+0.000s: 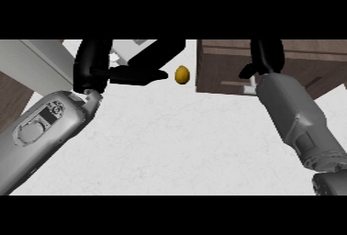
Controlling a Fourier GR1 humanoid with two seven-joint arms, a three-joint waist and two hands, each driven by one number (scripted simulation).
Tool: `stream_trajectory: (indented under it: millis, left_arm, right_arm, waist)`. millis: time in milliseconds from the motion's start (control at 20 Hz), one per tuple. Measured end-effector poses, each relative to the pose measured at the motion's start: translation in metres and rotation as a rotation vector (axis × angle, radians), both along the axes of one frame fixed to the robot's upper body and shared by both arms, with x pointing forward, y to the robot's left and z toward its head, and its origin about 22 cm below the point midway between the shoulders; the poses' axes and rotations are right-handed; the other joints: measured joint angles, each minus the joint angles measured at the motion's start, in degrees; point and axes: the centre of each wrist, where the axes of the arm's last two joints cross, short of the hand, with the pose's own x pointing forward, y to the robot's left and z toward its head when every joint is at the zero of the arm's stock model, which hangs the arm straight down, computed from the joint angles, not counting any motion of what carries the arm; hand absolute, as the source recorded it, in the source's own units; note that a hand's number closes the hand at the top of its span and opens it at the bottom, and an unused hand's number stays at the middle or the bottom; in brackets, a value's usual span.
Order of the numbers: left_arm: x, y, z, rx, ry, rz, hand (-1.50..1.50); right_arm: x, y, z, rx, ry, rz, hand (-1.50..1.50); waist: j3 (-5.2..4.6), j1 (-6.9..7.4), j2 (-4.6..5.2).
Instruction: Pick up the can, place it into the drawer and close the drawer
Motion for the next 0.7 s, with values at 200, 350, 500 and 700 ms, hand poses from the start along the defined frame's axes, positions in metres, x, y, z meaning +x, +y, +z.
stream_trajectory:
  millis: [200, 350, 500, 700]
  left_arm:
    - [-0.002, 0.005, -0.002, -0.002, 0.0, 0.0, -1.5]
    - [-0.004, 0.01, -0.005, -0.004, 0.004, 0.006, -1.5]
    - [-0.006, 0.014, -0.01, -0.006, 0.007, 0.011, -1.5]
    - [-0.011, 0.017, -0.016, -0.006, 0.008, 0.019, -1.5]
  right_arm:
    - [0.001, 0.001, 0.002, 0.077, -0.015, 0.047, -1.5]
    - [0.002, 0.001, 0.005, 0.155, -0.024, 0.078, -1.5]
    - [0.004, 0.007, 0.01, 0.26, -0.034, 0.121, -1.5]
    - [0.007, 0.021, 0.015, 0.428, -0.045, 0.178, -1.5]
  waist:
    - [0.06, -0.36, 0.04]
    - [0.13, -0.55, 0.12]
    - [0.16, -0.86, -0.02]
    - [0.23, -1.09, -0.14]
